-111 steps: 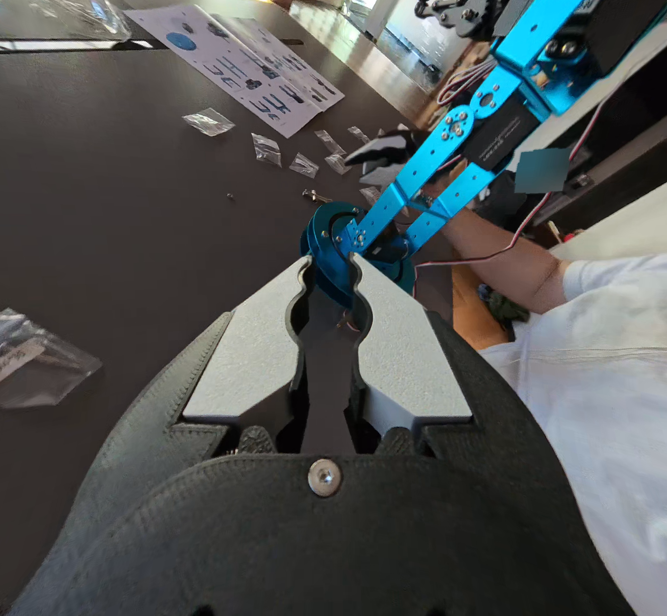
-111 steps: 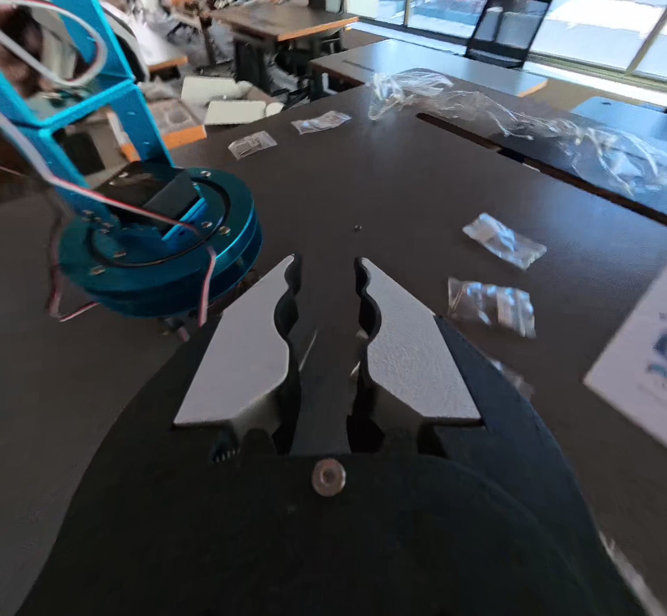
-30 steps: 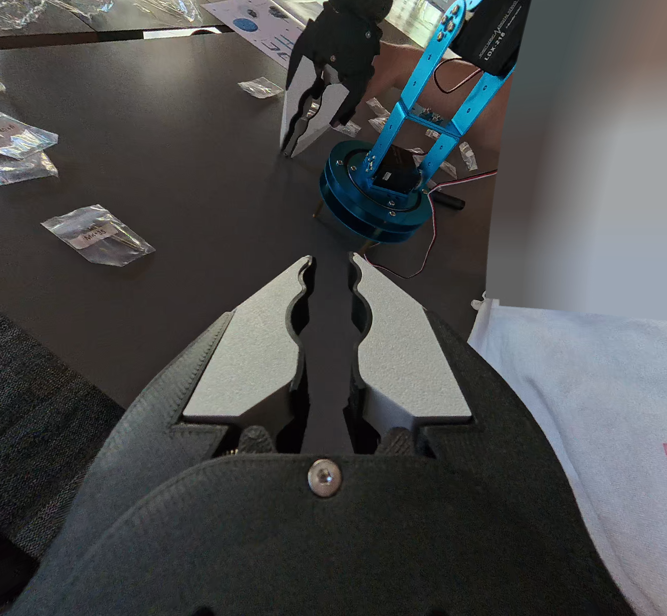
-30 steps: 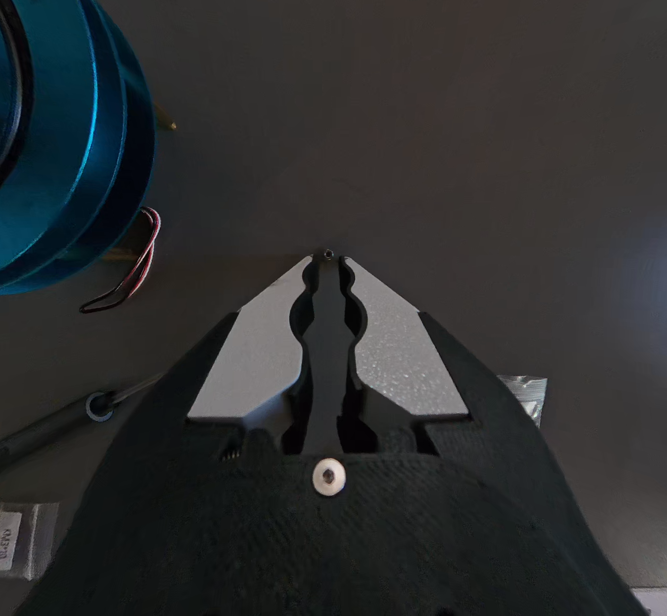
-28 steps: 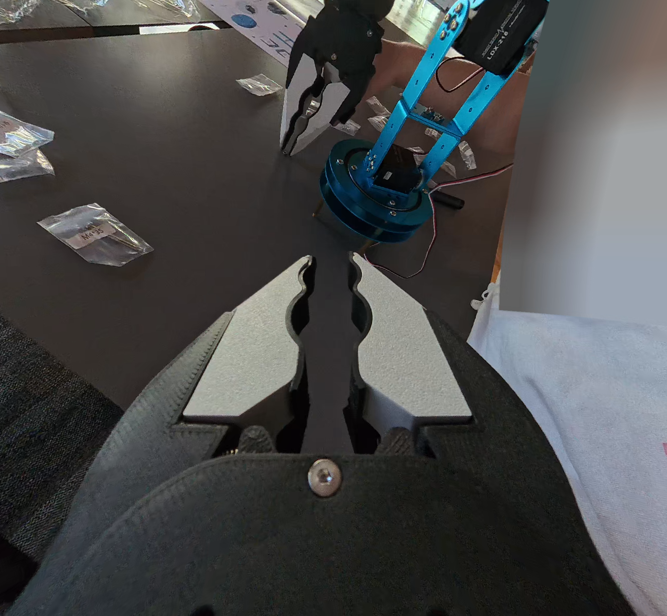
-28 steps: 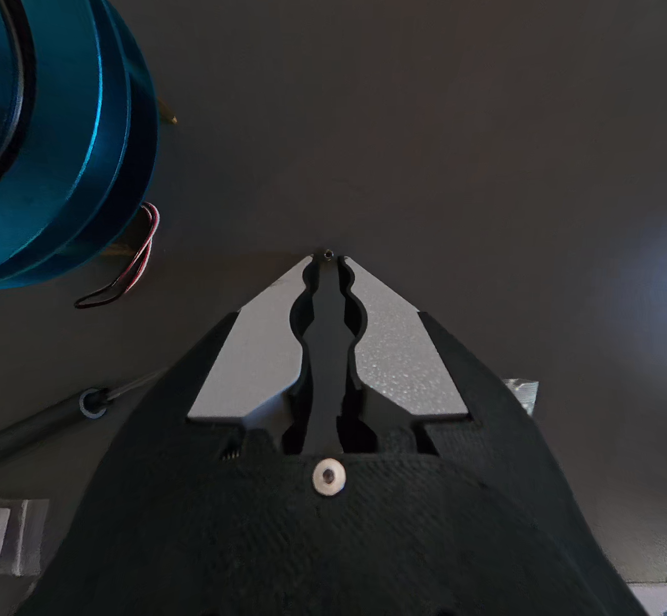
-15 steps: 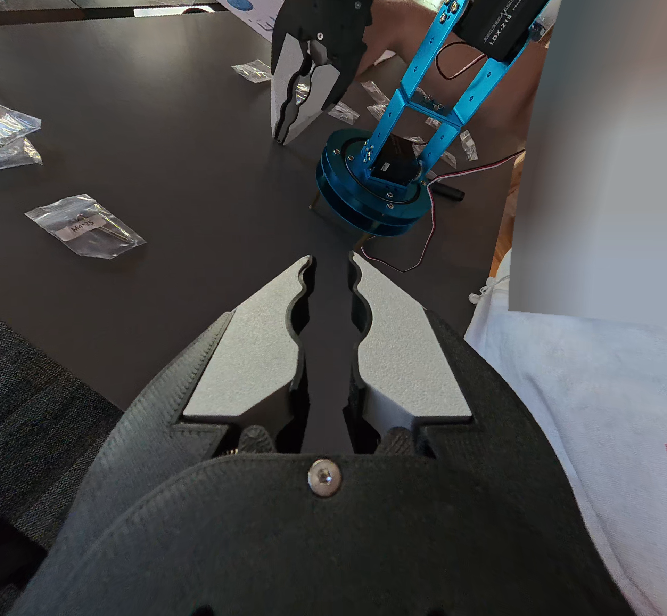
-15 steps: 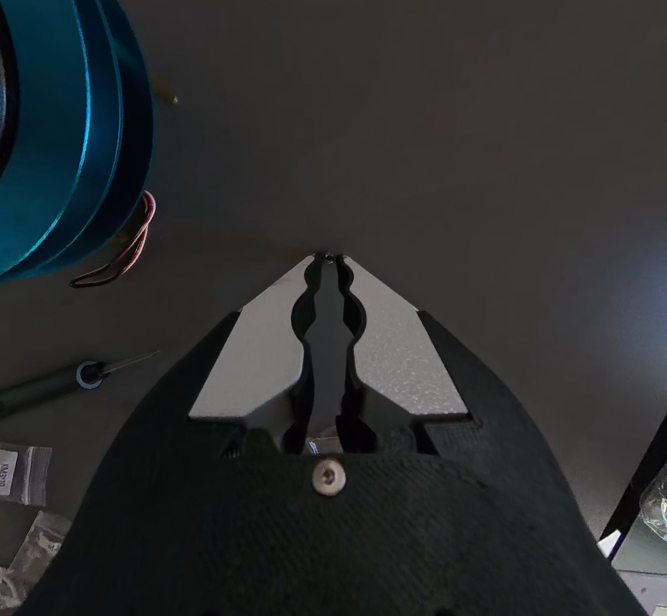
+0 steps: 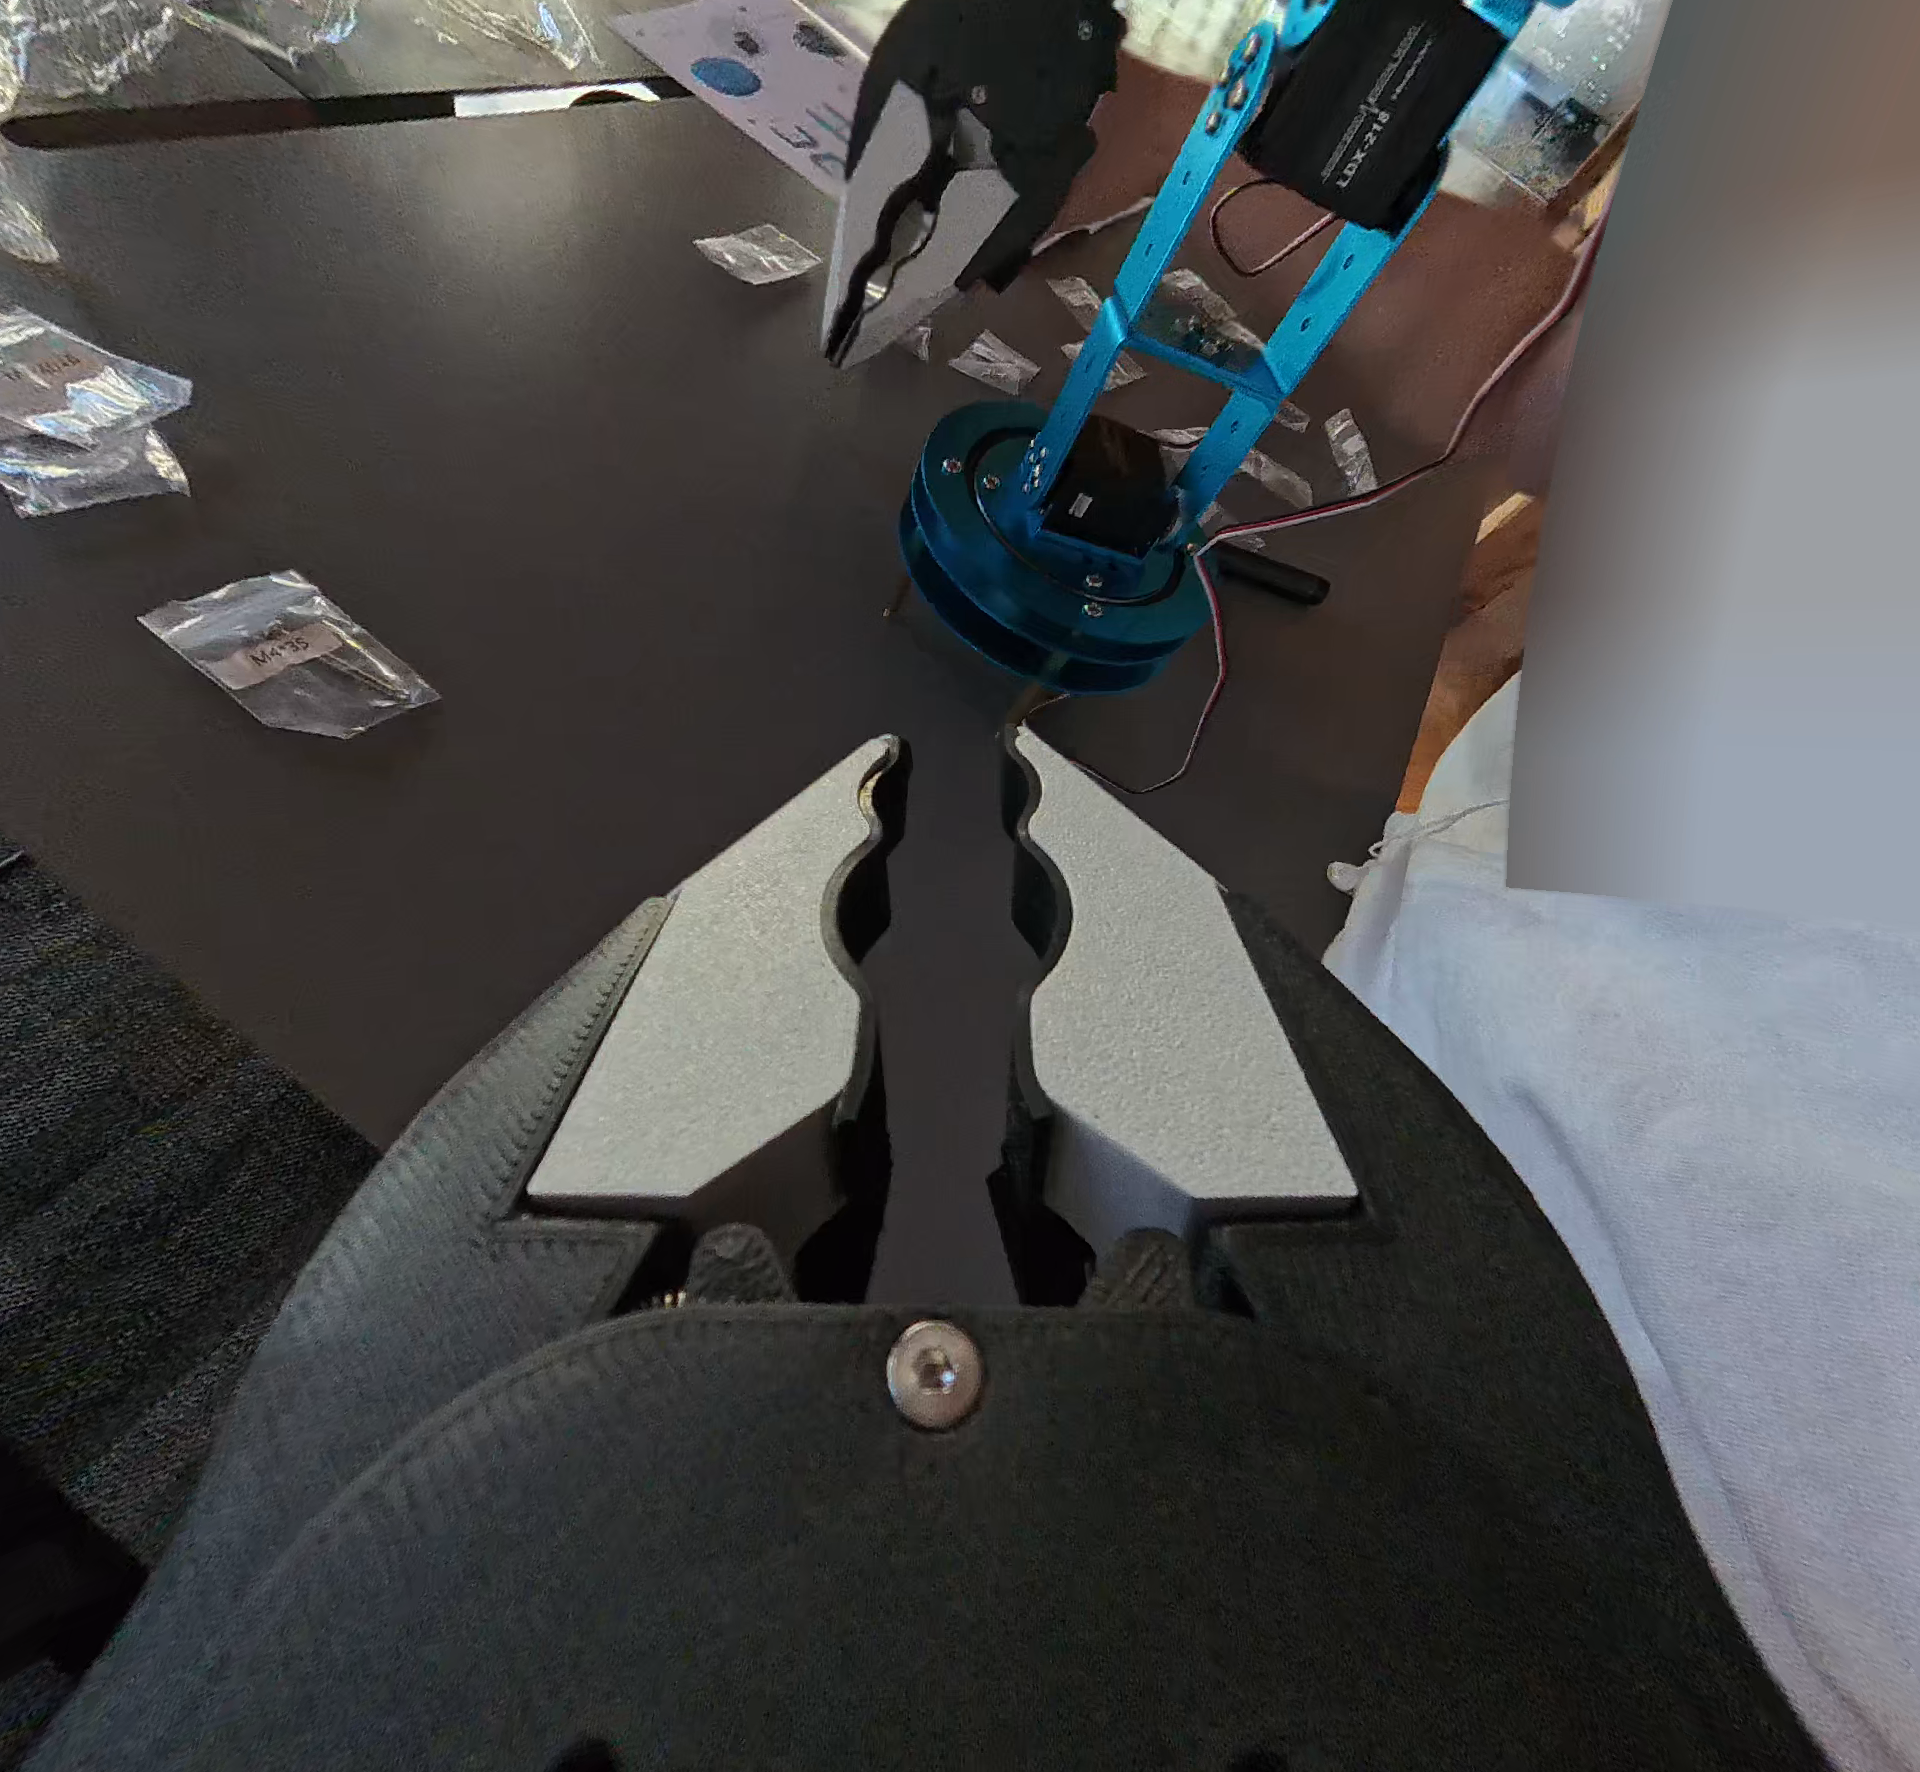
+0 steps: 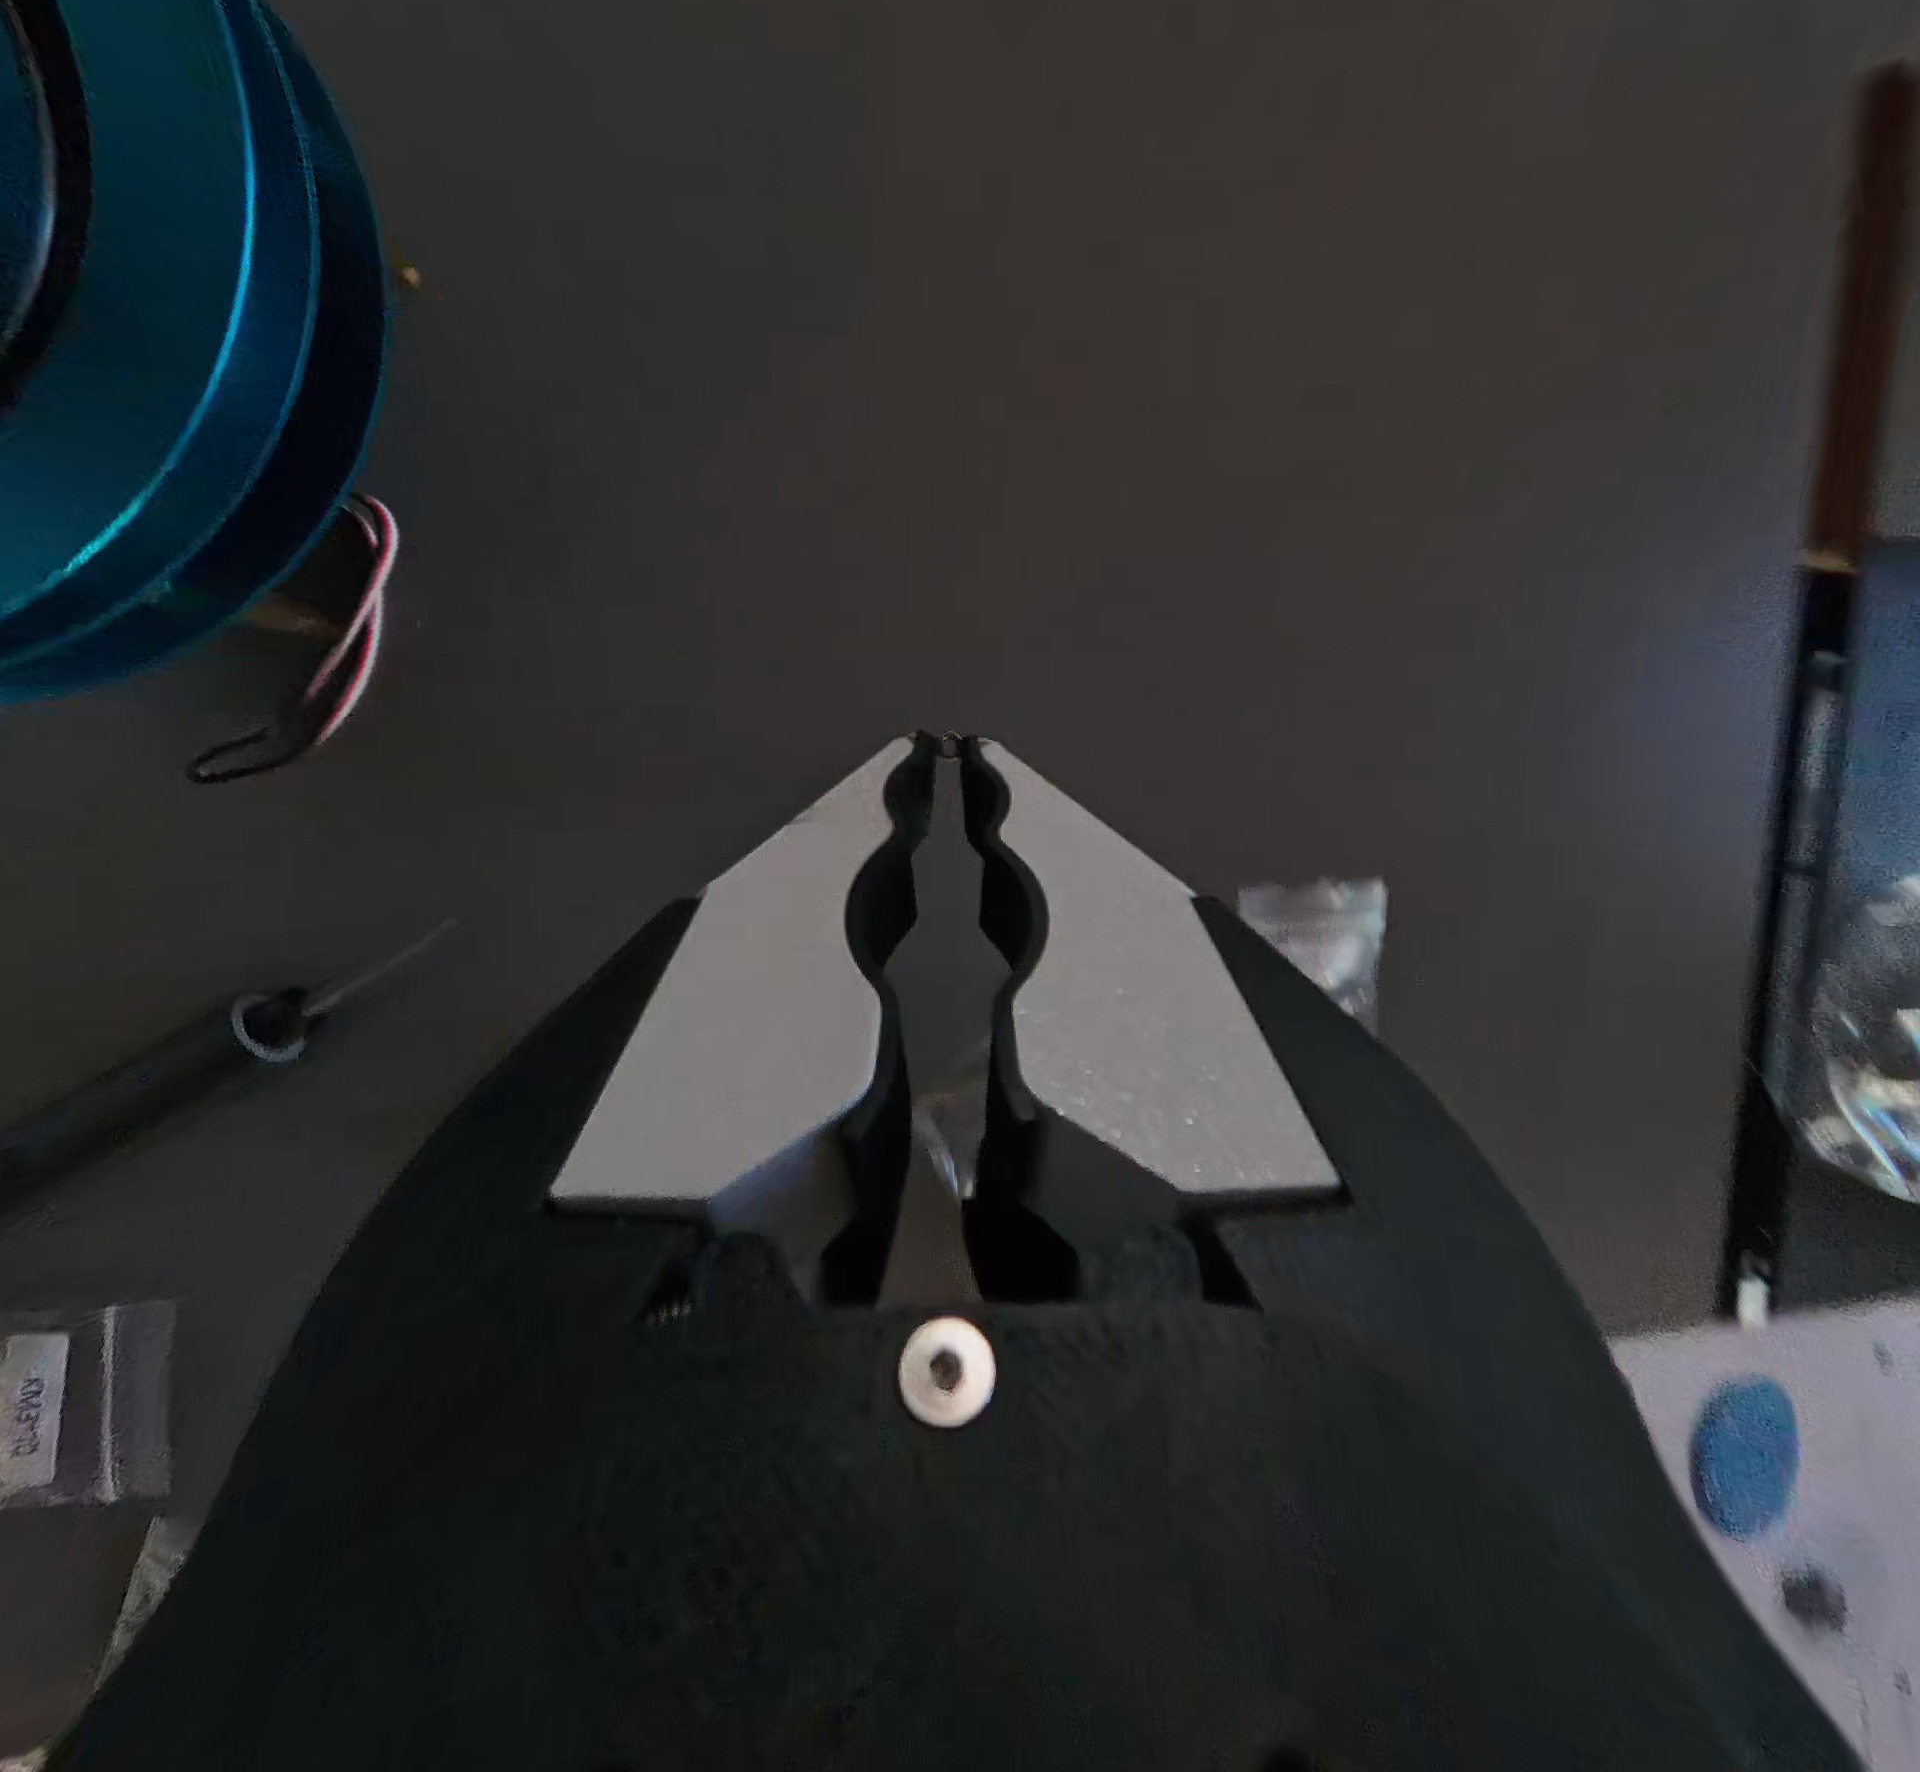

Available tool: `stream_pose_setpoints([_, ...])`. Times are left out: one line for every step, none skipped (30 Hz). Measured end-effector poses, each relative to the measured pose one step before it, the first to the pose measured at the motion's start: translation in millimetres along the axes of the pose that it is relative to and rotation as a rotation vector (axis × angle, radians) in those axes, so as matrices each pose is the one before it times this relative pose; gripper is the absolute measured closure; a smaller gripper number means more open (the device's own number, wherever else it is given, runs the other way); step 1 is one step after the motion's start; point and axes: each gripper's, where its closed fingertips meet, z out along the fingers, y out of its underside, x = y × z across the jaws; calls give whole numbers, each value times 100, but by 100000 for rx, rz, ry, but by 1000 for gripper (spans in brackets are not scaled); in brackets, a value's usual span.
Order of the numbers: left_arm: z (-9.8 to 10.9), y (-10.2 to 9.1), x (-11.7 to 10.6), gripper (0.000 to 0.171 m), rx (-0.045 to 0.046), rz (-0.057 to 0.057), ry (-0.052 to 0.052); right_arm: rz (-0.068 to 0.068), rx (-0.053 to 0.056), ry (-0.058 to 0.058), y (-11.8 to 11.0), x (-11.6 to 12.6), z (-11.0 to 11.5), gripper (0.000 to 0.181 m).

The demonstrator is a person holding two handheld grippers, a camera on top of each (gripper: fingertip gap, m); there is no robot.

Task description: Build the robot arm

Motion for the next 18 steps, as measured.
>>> stream_pose_setpoints([-176, -332, 288, 155, 447, 875, -504, 1963, 2152, 5652, 511, 426, -1260, 177])
stream_pose_setpoints([-147, -384, 328, 155, 475, 889, -457, 2130, 2250, 6086, 486, 482, -1431, 177])
stream_pose_setpoints([-97, -433, 425, 155, 539, 823, -137, 2026, 1532, 6372, 544, 504, -1554, 177])
stream_pose_setpoints([-39, -497, 507, 155, 645, 726, 207, 1038, -1627, 6570, 948, 519, -1474, 177])
stream_pose_setpoints([-1, -561, 580, 155, 893, 662, 391, -1664, -3675, 7729, 1265, 538, -1335, 177])
stream_pose_setpoints([61, -614, 633, 155, 1205, 530, 553, -2759, -4118, 7440, 1383, 450, -1149, 177])
stream_pose_setpoints([111, -621, 702, 156, 1280, 271, 940, -1401, -2671, 3953, 1147, 62, -807, 177])
stream_pose_setpoints([182, -550, 773, 156, 1005, 41, 1413, 770, -991, 625, 763, -204, -374, 178])
stream_pose_setpoints([230, -411, 770, 156, 450, -78, 1618, 1312, 1153, -2031, 258, -495, 17, 178])
stream_pose_setpoints([270, -319, 733, 156, 51, 29, 1472, 325, 421, -2526, 245, -525, 257, 178])
stream_pose_setpoints([304, -271, 647, 156, 13, 229, 1051, -1531, -2449, 59, 698, -80, 422, 178])
stream_pose_setpoints([328, -244, 566, 156, -72, 123, 617, -1968, -4142, 1067, 1022, 115, 529, 177])
stream_pose_setpoints([343, -214, 551, 156, -190, -82, 659, -732, -3576, 1163, 1018, 173, 543, 177])
stream_pose_setpoints([368, -222, 603, 156, -85, -54, 1028, 349, -1609, 672, 852, 147, 571, 178])
stream_pose_setpoints([370, -260, 613, 156, 181, 66, 1133, 1524, -707, -425, 839, 68, 583, 178])
stream_pose_setpoints([368, -282, 564, 156, 379, 159, 894, 1945, -649, 61, 909, 201, 544, 178])
stream_pose_setpoints([367, -282, 520, 156, 412, 251, 633, 1538, -706, 386, 936, 272, 437, 178])
stream_pose_setpoints([371, -267, 514, 156, 384, 322, 427, 954, -467, 955, 890, 340, 263, 178])
